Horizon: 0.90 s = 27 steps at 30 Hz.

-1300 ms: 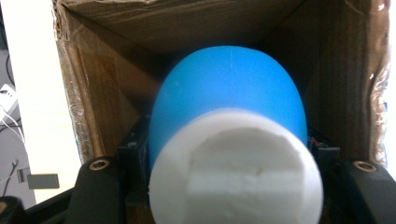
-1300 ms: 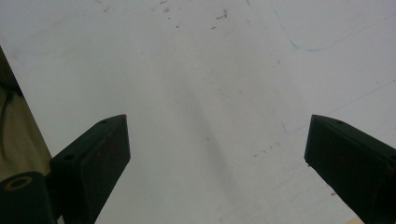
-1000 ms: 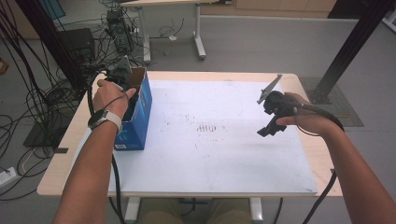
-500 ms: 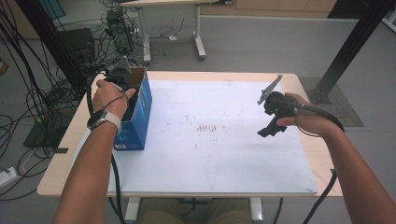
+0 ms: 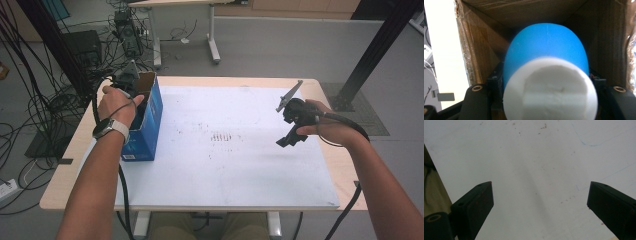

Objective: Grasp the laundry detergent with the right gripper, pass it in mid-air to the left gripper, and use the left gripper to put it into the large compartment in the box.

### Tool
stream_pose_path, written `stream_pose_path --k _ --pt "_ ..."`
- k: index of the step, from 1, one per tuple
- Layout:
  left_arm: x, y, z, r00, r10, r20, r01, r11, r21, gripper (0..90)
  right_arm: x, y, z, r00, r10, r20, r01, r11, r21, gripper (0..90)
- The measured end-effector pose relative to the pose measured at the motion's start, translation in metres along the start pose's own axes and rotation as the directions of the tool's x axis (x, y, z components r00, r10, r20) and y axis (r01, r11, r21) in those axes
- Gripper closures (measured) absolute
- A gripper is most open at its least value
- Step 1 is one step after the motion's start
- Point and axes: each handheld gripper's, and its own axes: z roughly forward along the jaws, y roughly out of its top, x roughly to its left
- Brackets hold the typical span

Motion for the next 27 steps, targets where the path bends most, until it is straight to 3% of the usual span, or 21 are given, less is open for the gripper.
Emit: stream_pose_path --k 27 --pt "0.0009 -0.0001 0.0001 0.9999 0.011 0.005 -0.01 0.9999 -0.002 36.8 0.0001 0.0006 0.0004 1.0 -0.001 -0.001 0.001 1.0 0.0 6.8"
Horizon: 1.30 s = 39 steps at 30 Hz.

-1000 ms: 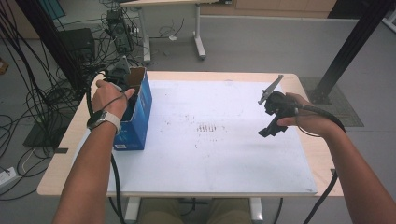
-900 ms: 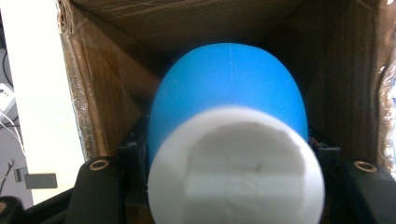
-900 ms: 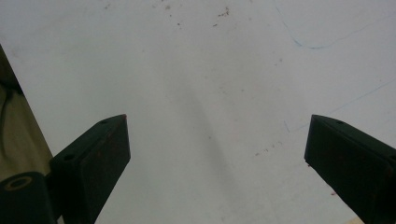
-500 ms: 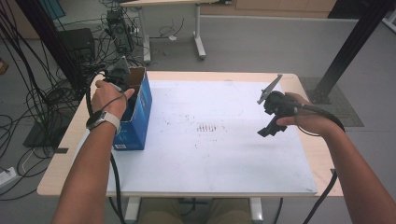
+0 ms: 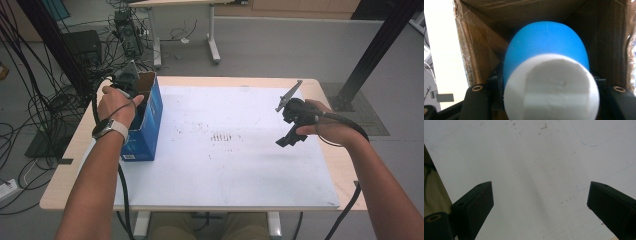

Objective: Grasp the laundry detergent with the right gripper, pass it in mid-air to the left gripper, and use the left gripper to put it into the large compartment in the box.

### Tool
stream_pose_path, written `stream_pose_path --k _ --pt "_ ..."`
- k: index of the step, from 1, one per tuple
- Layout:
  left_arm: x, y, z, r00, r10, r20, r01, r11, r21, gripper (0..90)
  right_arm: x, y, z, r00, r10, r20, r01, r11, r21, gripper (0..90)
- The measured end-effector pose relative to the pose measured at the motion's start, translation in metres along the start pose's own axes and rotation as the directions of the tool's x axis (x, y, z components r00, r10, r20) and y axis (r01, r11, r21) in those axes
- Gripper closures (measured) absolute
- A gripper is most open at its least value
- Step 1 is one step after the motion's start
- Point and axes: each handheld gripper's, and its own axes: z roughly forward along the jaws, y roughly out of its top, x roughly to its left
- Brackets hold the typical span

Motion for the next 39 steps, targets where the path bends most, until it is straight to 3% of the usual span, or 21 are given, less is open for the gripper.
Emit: stream_pose_path --k 31,39 --pt "0.0007 0.0 0.0014 0.9997 0.021 0.01 -0.021 0.9997 -0.01 35.8 0.0009 -0.0029 0.0016 1.0 0.003 -0.001 -0.003 1.0 0.007 6.6" --pt "0.0025 0.0002 -0.0002 0.9995 0.019 0.026 -0.018 0.9996 -0.02 28.9 0.0005 -0.0028 0.0021 1.0 0.003 0.0 -0.003 1.0 0.013 6.6"
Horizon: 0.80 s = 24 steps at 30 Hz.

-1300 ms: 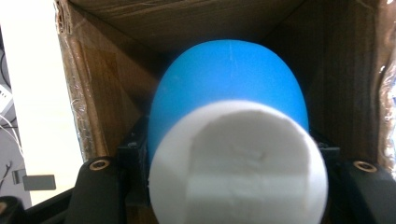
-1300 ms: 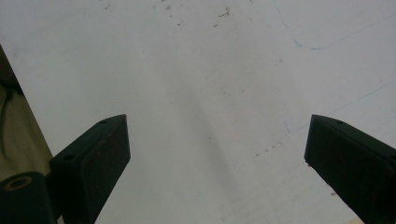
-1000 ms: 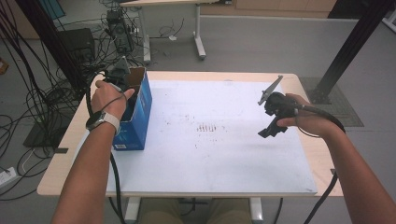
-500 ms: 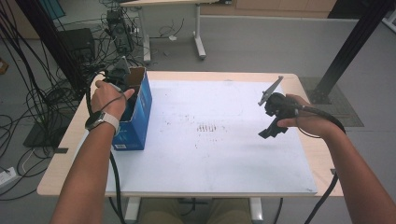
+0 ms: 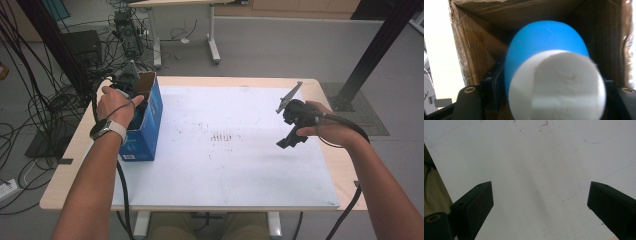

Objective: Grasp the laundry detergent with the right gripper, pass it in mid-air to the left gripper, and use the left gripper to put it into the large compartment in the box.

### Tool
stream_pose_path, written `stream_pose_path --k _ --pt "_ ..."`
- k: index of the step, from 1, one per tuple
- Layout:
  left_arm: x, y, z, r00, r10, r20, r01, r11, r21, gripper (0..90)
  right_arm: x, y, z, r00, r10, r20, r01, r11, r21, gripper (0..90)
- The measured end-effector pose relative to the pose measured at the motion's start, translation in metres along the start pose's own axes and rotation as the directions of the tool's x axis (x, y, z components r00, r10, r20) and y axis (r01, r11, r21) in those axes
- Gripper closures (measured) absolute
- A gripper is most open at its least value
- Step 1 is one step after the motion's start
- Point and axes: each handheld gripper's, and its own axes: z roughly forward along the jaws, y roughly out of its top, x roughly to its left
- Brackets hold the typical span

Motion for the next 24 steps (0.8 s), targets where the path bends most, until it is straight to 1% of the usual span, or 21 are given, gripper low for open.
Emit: stream_pose_path --k 4,6,8,9,11,12,13,14,16,18,20,21,24 --pt "0.0 0.0 -0.002 1.0 -0.004 0.009 0.004 0.9999 -0.01 28.4 0.0 0.001 0.001 1.0 -0.003 -0.003 0.003 1.0 0.001 6.6" --pt "0.002 -0.001 -0.005 0.9997 -0.013 0.019 0.013 0.9996 -0.026 28.3 0.0 0.001 0.001 1.0 -0.003 -0.005 0.003 1.0 -0.001 6.6" --pt "0.002 -0.002 -0.007 0.9996 -0.013 0.025 0.014 0.9995 -0.03 28.3 0.0 0.001 0.001 1.0 -0.003 -0.005 0.003 1.0 -0.002 6.6" --pt "0.002 -0.002 -0.008 0.9997 -0.006 0.025 0.007 0.9995 -0.03 28.2 0.0 0.001 0.001 1.0 -0.004 -0.006 0.004 1.0 0.001 6.6" --pt "0.003 -0.002 -0.013 0.9994 -0.015 0.033 0.016 0.9986 -0.049 27.7 0.0 0.001 0.002 1.0 -0.005 -0.006 0.005 1.0 0.002 6.6" --pt "0.003 -0.002 -0.015 0.9995 -0.012 0.028 0.013 0.9986 -0.051 23.8 0.0 0.001 0.002 1.0 -0.005 -0.006 0.005 1.0 0.001 6.6" --pt "0.004 -0.002 -0.018 0.9992 -0.01 0.039 0.013 0.9981 -0.06 23.5 0.0 0.001 0.002 1.0 -0.004 -0.007 0.004 1.0 0.002 6.6" --pt "0.005 -0.002 -0.021 0.9987 -0.011 0.05 0.014 0.998 -0.062 19.9 0.0 0.001 0.002 1.0 -0.004 -0.007 0.004 1.0 0.004 6.6" --pt "0.006 -0.002 -0.027 0.998 -0.003 0.063 0.007 0.997 -0.077 18.9 0.001 0.002 0.002 1.0 -0.006 -0.005 0.006 1.0 0.008 6.6" --pt "0.006 -0.002 -0.034 0.9977 0.01 0.067 -0.004 0.9951 -0.099 18.3 0.001 0.001 0.002 1.0 -0.006 -0.005 0.006 1.0 0.006 6.6" --pt "0.007 -0.003 -0.039 0.9967 0.016 0.08 -0.007 0.994 -0.109 16.4 0.001 0.001 0.002 1.0 -0.005 -0.005 0.005 1.0 0.008 6.6" --pt "0.007 -0.004 -0.042 0.9963 0.015 0.084 -0.005 0.9925 -0.122 15.3 0.001 0.0 0.002 1.0 -0.007 -0.005 0.007 1.0 0.013 6.6" --pt "0.009 -0.005 -0.051 0.9949 0.033 0.095 -0.019 0.9888 -0.148 13.2 0.002 -0.001 0.001 1.0 -0.003 -0.002 0.003 1.0 0.012 6.6"
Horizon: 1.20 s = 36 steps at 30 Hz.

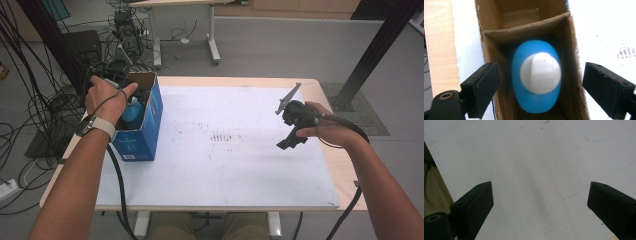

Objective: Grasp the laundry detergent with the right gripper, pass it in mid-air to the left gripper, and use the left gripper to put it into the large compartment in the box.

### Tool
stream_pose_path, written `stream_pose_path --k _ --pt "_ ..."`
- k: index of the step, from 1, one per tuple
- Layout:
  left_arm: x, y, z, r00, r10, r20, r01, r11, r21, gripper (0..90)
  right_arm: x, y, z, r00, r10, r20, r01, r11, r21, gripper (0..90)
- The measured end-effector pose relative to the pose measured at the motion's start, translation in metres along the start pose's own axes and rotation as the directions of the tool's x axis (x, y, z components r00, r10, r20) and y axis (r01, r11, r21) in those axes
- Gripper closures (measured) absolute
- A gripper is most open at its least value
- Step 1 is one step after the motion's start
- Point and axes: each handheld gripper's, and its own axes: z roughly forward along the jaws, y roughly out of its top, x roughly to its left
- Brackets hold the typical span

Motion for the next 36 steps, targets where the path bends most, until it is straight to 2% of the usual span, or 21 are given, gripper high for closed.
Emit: stream_pose_path --k 2,7,10,12,14,15,18,21,23,25,29,30,31,33,35,36 --pt "-0.001 0.0 -0.011 0.9998 0.012 0.018 -0.012 0.9993 -0.037 12.6 0.0 -0.001 -0.002 1.0 0.001 0.003 -0.001 1.0 0.001 6.6" --pt "-0.006 0.004 -0.029 0.998 0.051 0.039 -0.049 0.9975 -0.052 9.0 0.001 0.0 -0.005 1.0 0.006 0.001 -0.006 1.0 -0.002 6.6" --pt "-0.011 0.007 -0.042 0.9946 0.097 0.037 -0.094 0.9933 -0.066 8.5 0.001 0.0 -0.007 1.0 0.006 0.003 -0.006 1.0 0.002 6.6" --pt "-0.015 0.009 -0.05 0.9911 0.125 0.045 -0.122 0.9898 -0.074 8.5 0.001 0.001 -0.008 1.0 0.009 0.005 -0.009 1.0 0.001 6.6" --pt "-0.019 0.011 -0.058 0.9837 0.165 0.072 -0.16 0.9843 -0.074 8.5 0.001 0.0 -0.009 0.9999 0.012 0.006 -0.012 1.0 0.001 6.6" --pt "-0.021 0.012 -0.061 0.9812 0.173 0.085 -0.167 0.9828 -0.08 8.5 0.0 0.0 -0.01 0.9999 0.014 0.008 -0.014 1.0 -0.002 6.6" --pt "-0.028 0.013 -0.07 0.9711 0.221 0.089 -0.212 0.9719 -0.102 8.5 0.0 -0.002 -0.012 0.9996 0.026 0.008 -0.026 1.0 -0.006 6.4" --pt "-0.037 0.016 -0.075 0.9522 0.281 0.12 -0.269 0.957 -0.108 7.5 -0.002 -0.003 -0.013 0.9993 0.037 0.005 -0.037 0.999 -0.013 6.4" --pt "-0.043 0.017 -0.078 0.9374 0.323 0.131 -0.307 0.9432 -0.127 7.5 -0.002 -0.003 -0.013 0.9991 0.042 0.004 -0.042 0.999 -0.013 6.4" --pt "-0.049 0.019 -0.08 0.9246 0.353 0.143 -0.336 0.9328 -0.131 7.5 -0.002 -0.004 -0.013 0.999 0.043 0.005 -0.043 0.999 -0.01 6.4" --pt "-0.06 0.021 -0.081 0.8915 0.422 0.165 -0.404 0.9053 -0.131 7.1 -0.002 -0.005 -0.013 0.9988 0.048 0.005 -0.048 0.999 -0.008 6.5" --pt "-0.063 0.021 -0.081 0.8809 0.442 0.17 -0.423 0.8959 -0.136 7.1 -0.003 -0.005 -0.014 0.9988 0.049 0.006 -0.049 0.999 -0.009 6.4" --pt "-0.068 0.02 -0.081 0.8639 0.472 0.175 -0.454 0.8807 -0.133 7.0 -0.003 -0.005 -0.014 0.9987 0.051 0.007 -0.051 0.999 -0.011 6.5" --pt "-0.074 0.021 -0.082 0.8501 0.494 0.183 -0.474 0.8688 -0.144 6.6 -0.003 -0.004 -0.015 0.9987 0.05 0.007 -0.05 0.999 -0.014 6.4" --pt "-0.081 0.021 -0.082 0.8307 0.522 0.193 -0.5 0.8523 -0.154 5.9 -0.004 -0.004 -0.015 0.9985 0.054 0.009 -0.054 0.998 -0.014 6.4" --pt "-0.085 0.021 -0.082 0.8192 0.538 0.199 -0.515 0.8427 -0.158 5.5 -0.004 -0.004 -0.015 0.9984 0.055 0.008 -0.055 0.998 -0.013 6.4"
